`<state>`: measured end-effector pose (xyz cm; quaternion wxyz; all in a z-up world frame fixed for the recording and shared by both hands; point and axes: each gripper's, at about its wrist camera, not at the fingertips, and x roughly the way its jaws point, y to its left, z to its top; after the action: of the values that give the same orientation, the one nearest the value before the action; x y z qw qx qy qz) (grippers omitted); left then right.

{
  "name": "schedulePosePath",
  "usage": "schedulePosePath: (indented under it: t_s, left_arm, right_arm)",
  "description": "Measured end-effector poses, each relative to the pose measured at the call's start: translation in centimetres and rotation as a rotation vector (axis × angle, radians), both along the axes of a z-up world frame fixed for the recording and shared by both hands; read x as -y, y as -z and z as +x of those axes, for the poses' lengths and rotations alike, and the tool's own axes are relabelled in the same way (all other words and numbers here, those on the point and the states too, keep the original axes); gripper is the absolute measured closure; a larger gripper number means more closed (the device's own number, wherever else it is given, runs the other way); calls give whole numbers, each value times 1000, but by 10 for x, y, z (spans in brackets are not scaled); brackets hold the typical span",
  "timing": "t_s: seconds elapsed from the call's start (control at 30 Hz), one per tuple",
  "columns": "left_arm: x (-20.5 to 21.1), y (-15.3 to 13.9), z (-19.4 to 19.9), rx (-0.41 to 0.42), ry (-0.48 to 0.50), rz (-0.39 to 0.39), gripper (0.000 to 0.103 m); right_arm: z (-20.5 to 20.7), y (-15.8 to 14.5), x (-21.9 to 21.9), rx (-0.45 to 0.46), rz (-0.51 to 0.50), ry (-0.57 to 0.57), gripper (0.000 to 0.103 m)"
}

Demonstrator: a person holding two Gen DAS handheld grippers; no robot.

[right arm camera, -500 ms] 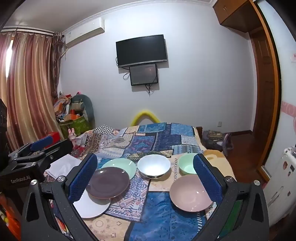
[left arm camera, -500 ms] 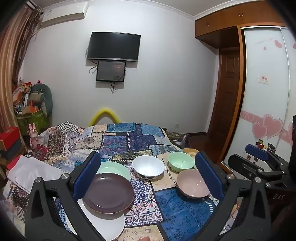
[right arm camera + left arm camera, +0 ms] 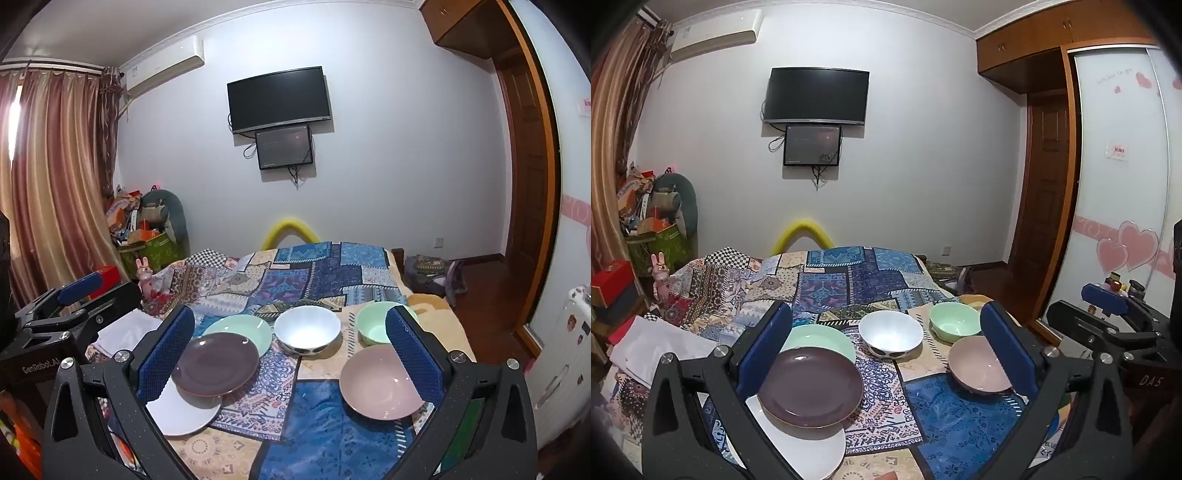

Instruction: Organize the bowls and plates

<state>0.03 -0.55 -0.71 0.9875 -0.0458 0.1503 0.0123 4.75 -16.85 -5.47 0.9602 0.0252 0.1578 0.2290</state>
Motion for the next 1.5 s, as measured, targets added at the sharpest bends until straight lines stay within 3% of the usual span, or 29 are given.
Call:
schedulePosePath:
  t_s: [1.5]
  left_arm:
    - [3, -5, -3, -2, 10, 12, 0]
  right_arm:
    - [6, -6, 8, -10, 22, -11, 0]
